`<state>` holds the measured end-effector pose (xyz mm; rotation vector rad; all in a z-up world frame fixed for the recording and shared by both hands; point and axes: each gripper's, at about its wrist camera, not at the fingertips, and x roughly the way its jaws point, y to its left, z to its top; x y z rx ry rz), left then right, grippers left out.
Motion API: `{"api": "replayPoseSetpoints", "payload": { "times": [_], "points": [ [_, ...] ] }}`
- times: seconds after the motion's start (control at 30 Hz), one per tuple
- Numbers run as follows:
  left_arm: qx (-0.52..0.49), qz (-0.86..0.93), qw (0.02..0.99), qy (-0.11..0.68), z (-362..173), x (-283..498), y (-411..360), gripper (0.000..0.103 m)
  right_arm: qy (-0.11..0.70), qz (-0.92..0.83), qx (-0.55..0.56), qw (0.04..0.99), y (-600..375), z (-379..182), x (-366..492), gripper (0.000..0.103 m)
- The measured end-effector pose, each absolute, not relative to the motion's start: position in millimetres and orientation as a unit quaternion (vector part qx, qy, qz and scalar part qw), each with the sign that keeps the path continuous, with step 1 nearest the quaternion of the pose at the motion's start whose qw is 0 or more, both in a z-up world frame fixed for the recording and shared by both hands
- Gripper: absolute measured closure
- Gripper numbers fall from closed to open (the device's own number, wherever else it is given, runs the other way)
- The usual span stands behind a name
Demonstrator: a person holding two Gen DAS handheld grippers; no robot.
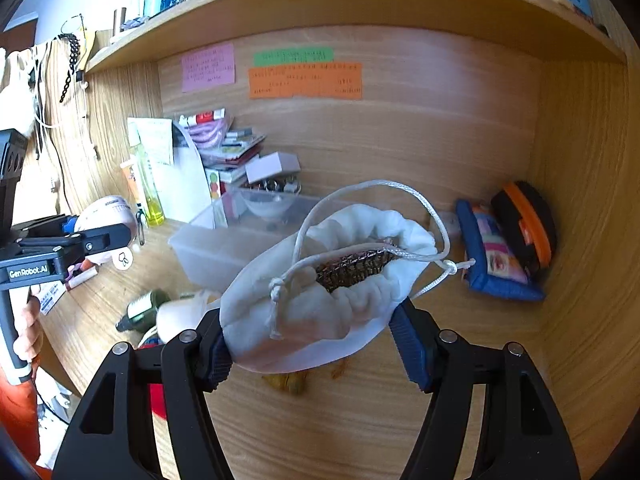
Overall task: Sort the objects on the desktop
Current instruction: 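Lift the white drawstring pouch with the right gripper while the left gripper lifts the pink jar, then lower the pink jar into the clear box and open the left gripper while the right gripper lowers the pouch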
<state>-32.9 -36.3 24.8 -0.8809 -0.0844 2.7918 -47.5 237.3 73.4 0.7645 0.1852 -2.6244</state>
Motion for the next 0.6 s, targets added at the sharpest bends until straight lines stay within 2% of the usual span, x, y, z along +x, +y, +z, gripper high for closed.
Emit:
{"api": "replayPoseSetpoints", "payload": {
  "times": [0.6],
  "points": [
    [-0.32,0.941,0.113,-0.007,35.8,-111.7,-17.9,0.039,0.099,-0.936,0.263,0.21,212.2,91.5,-111.8,0.039]
  ]
}}
